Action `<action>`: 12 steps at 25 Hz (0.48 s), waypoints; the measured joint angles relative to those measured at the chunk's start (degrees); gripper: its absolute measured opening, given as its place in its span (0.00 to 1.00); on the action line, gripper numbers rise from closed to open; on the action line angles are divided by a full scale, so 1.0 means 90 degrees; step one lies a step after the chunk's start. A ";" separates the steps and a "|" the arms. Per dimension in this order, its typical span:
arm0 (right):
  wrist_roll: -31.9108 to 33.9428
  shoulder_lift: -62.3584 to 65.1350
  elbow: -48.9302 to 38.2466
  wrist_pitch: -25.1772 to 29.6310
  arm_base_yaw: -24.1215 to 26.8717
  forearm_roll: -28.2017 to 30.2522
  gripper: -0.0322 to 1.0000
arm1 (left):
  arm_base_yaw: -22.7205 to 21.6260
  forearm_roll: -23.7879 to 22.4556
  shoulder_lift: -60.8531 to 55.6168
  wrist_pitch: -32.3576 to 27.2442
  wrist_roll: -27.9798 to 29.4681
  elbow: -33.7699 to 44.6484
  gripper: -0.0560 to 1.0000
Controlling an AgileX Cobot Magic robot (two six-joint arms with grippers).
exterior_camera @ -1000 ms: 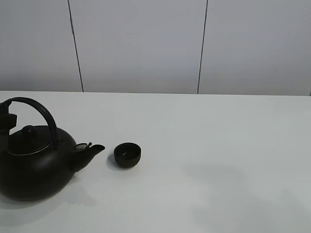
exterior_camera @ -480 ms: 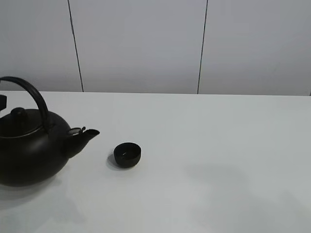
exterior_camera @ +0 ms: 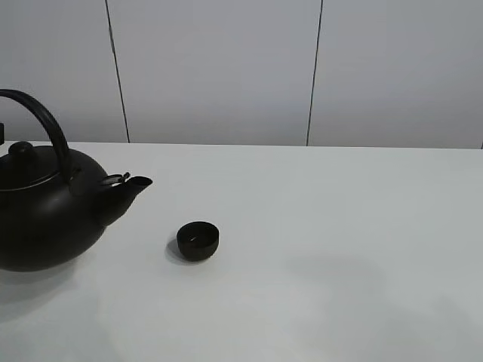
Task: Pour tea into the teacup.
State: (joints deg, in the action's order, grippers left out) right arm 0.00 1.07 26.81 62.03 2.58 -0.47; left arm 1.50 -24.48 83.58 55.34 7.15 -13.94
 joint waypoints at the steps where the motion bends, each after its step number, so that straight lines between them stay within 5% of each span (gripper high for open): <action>1: 0.0000 0.0000 0.0000 0.0000 0.0000 0.0000 0.53 | 0.0000 -0.0057 -0.0028 -0.0016 0.0026 0.0000 0.17; 12: 0.0000 0.0000 0.0000 0.0000 0.0000 0.0000 0.53 | 0.0000 -0.0426 -0.0050 -0.0060 0.0434 -0.0006 0.17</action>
State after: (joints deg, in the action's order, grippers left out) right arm 0.00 1.07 26.81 62.03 2.58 -0.47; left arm 1.50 -28.31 83.13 54.80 11.06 -13.99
